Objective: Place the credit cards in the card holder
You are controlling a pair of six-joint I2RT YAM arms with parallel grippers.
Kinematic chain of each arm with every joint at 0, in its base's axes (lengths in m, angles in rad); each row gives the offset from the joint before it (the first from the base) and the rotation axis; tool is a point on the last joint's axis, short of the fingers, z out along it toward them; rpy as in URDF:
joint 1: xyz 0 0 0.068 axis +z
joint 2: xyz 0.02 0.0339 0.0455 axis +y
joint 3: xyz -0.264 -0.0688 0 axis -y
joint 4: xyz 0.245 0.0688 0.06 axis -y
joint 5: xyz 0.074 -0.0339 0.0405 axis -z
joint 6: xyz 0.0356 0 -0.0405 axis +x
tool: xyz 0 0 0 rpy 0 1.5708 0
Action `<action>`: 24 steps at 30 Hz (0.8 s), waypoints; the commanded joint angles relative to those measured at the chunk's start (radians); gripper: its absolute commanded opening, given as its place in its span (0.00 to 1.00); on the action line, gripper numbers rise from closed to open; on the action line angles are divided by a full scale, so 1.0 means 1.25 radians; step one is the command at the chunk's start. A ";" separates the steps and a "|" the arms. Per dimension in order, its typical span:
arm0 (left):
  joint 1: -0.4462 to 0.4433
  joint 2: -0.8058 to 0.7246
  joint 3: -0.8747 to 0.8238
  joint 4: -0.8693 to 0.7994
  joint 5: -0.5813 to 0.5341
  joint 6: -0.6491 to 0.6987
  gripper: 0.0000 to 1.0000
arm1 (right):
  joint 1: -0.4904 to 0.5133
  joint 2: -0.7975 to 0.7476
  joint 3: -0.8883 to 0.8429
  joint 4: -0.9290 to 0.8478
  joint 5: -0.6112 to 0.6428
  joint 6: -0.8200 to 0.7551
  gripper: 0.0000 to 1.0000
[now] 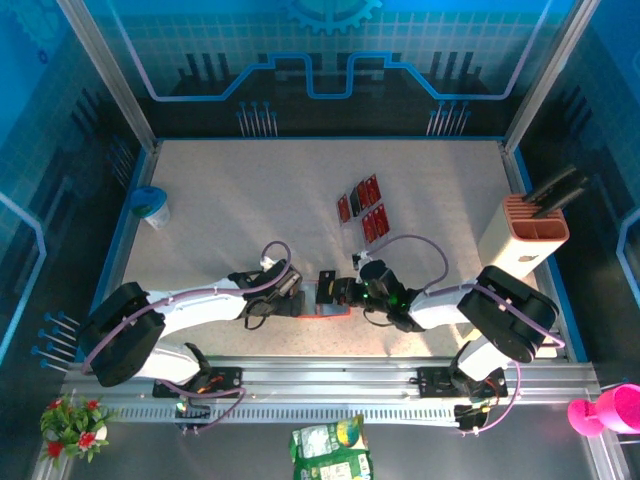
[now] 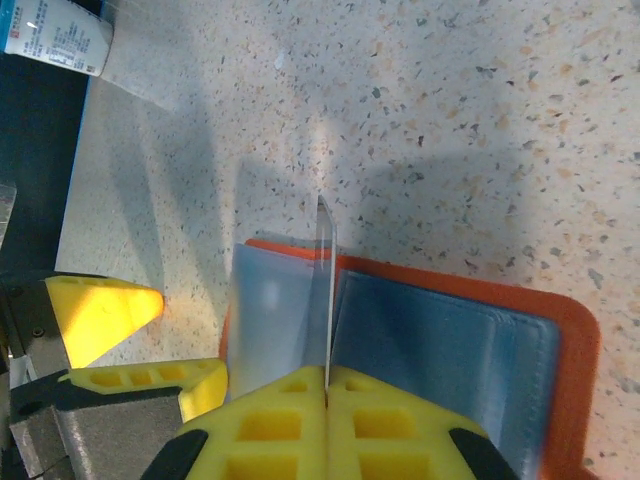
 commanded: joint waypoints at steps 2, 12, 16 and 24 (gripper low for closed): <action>0.005 0.017 -0.015 0.003 0.015 -0.011 0.99 | 0.016 -0.008 -0.012 -0.001 0.014 0.009 0.00; 0.004 0.009 -0.009 -0.005 0.018 -0.012 0.99 | 0.026 0.020 -0.016 0.036 0.012 0.034 0.00; 0.005 -0.025 0.007 -0.025 0.011 -0.009 0.99 | 0.026 0.021 -0.024 0.041 0.018 0.041 0.00; 0.005 -0.021 0.021 -0.023 0.013 -0.004 0.99 | 0.027 0.027 -0.030 0.048 0.019 0.047 0.00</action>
